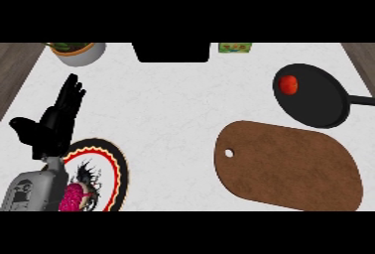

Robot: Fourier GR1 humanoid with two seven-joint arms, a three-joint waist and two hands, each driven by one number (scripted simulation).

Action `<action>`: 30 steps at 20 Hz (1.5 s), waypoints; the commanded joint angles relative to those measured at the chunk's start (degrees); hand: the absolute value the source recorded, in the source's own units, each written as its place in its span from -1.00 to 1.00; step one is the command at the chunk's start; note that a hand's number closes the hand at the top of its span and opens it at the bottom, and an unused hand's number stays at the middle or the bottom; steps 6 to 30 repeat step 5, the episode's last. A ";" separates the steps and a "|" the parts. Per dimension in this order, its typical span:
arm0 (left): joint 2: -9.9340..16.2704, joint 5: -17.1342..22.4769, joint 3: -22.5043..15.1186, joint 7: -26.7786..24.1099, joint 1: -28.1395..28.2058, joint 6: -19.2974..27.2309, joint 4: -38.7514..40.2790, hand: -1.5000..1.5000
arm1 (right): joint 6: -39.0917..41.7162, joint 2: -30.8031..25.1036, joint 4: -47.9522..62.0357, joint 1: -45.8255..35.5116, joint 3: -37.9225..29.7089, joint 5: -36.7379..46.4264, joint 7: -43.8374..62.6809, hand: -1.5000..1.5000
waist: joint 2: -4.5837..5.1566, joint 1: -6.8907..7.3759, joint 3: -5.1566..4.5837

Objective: Pick the tomato from the cutting board and place it in the pan

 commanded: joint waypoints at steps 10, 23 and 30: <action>-0.09 0.42 0.66 -0.91 -0.44 -0.35 1.91 0.00 | 9.40 0.66 -4.78 5.20 2.82 -2.06 -7.90 -1.00 | -0.04 -0.32 -0.08; -0.09 0.42 0.66 -0.91 -0.44 -0.35 1.91 0.00 | 9.40 0.66 -4.78 5.20 2.82 -2.06 -7.90 -1.00 | -0.04 -0.32 -0.08; -0.09 0.42 0.66 -0.91 -0.44 -0.35 1.91 0.00 | 9.40 0.66 -4.78 5.20 2.82 -2.06 -7.90 -1.00 | -0.04 -0.32 -0.08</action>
